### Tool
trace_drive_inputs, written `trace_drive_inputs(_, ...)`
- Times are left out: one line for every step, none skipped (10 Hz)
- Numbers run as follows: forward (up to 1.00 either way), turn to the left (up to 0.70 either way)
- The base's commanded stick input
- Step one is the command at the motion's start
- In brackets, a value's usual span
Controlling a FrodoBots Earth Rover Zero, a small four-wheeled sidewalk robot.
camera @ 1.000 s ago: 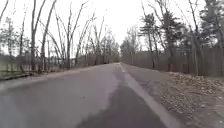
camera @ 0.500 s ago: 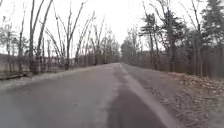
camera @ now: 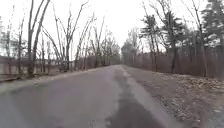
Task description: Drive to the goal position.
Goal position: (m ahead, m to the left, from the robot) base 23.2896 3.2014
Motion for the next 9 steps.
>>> trace_drive_inputs(0.85,0.00)
trace_drive_inputs(0.85,0.00)
trace_drive_inputs(0.85,0.00)
trace_drive_inputs(0.85,0.00)
trace_drive_inputs(0.85,0.00)
trace_drive_inputs(0.85,0.00)
trace_drive_inputs(0.85,0.00)
trace_drive_inputs(0.85,0.00)
trace_drive_inputs(0.85,0.00)
